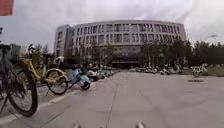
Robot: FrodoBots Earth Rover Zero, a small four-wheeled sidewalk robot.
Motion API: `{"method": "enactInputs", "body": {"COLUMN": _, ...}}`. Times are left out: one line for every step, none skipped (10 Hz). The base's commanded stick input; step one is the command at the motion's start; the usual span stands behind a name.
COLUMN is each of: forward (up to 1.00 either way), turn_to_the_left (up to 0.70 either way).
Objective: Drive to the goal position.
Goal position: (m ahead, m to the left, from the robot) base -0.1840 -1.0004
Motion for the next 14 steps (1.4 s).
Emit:
{"method": "enactInputs", "body": {"forward": 0.45, "turn_to_the_left": 0.00}}
{"method": "enactInputs", "body": {"forward": 0.45, "turn_to_the_left": 0.00}}
{"method": "enactInputs", "body": {"forward": 0.45, "turn_to_the_left": 0.00}}
{"method": "enactInputs", "body": {"forward": 0.45, "turn_to_the_left": 0.00}}
{"method": "enactInputs", "body": {"forward": 0.45, "turn_to_the_left": 0.00}}
{"method": "enactInputs", "body": {"forward": 0.45, "turn_to_the_left": 0.00}}
{"method": "enactInputs", "body": {"forward": 0.45, "turn_to_the_left": 0.00}}
{"method": "enactInputs", "body": {"forward": 0.45, "turn_to_the_left": 0.00}}
{"method": "enactInputs", "body": {"forward": 0.45, "turn_to_the_left": 0.00}}
{"method": "enactInputs", "body": {"forward": 0.45, "turn_to_the_left": 0.00}}
{"method": "enactInputs", "body": {"forward": 0.45, "turn_to_the_left": 0.00}}
{"method": "enactInputs", "body": {"forward": 0.45, "turn_to_the_left": 0.00}}
{"method": "enactInputs", "body": {"forward": 0.45, "turn_to_the_left": 0.00}}
{"method": "enactInputs", "body": {"forward": 0.45, "turn_to_the_left": 0.00}}
